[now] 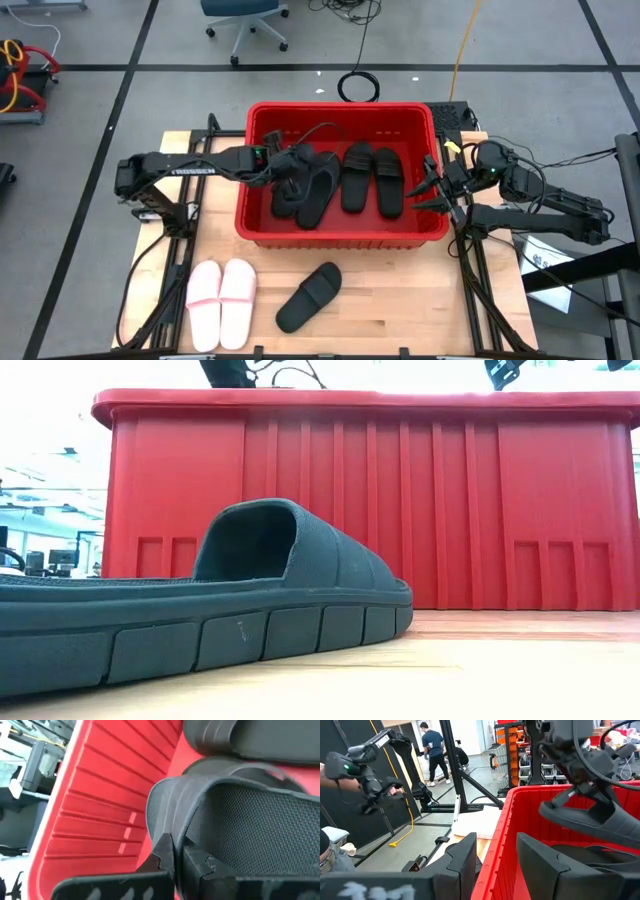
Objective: Pick and place slides into bin
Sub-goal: Put the black slide into the red bin
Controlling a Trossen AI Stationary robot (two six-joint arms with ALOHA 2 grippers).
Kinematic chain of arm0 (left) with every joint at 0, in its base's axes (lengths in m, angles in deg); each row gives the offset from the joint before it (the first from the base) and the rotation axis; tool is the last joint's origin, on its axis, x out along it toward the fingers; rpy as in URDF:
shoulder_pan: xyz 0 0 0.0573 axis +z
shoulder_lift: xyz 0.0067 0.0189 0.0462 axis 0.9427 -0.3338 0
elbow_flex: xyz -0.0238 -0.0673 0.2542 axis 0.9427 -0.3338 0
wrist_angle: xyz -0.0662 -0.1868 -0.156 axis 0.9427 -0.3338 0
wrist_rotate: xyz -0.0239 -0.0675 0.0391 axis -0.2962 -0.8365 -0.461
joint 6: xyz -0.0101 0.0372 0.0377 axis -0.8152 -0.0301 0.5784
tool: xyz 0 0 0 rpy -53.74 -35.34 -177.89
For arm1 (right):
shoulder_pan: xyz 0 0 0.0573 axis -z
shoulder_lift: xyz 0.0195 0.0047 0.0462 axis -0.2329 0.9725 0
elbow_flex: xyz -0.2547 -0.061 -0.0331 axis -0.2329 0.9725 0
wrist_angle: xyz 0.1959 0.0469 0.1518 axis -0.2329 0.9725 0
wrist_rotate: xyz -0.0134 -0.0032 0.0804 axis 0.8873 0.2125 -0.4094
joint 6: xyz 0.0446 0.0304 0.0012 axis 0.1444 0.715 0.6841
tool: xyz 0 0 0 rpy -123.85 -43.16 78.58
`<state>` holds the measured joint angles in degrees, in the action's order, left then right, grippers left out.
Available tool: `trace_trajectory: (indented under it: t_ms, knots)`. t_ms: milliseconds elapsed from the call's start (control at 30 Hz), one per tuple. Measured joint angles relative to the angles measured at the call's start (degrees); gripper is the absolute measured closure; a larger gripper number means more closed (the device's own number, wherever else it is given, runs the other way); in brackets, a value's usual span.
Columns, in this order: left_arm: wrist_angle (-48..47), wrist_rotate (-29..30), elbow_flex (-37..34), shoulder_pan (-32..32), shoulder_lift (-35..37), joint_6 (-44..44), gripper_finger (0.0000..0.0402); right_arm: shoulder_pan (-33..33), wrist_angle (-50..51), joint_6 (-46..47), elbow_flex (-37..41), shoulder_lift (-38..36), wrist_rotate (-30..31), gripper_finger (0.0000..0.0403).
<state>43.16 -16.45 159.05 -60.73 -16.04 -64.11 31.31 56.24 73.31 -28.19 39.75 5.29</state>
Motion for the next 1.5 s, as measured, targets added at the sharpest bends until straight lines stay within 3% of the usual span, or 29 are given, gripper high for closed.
trace_trajectory:
  t_ms: [300,800,1100,1500]
  knots:
    - [10.5,1.2,-10.1,2.3,0.0,2.4,0.0401,0.0,0.0,0.0,0.0,0.0,0.0,0.0273]
    - [26.5,4.0,-18.8,5.1,-0.4,14.0,0.0401,0.0,0.1,-1.0,0.0,0.0,0.0,0.0273]
    - [27.2,4.6,-20.2,5.7,-0.4,17.6,0.0400,0.0,0.1,-1.9,0.0,0.3,0.0,0.0273]
    - [27.1,-0.1,-20.2,6.4,-0.4,18.8,0.0399,0.0,0.0,-1.9,0.0,0.4,0.0,0.0273]
